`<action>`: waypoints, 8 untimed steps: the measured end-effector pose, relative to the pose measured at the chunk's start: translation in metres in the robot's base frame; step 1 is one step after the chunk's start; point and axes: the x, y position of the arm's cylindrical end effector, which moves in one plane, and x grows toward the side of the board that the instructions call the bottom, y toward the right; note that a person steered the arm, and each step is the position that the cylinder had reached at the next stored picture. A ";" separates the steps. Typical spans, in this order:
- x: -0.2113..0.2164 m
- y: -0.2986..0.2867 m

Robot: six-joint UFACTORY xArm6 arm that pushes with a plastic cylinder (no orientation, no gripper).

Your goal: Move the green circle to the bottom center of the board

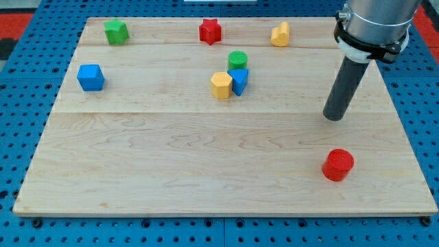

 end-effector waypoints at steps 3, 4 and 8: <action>-0.051 -0.084; -0.087 -0.089; -0.121 -0.158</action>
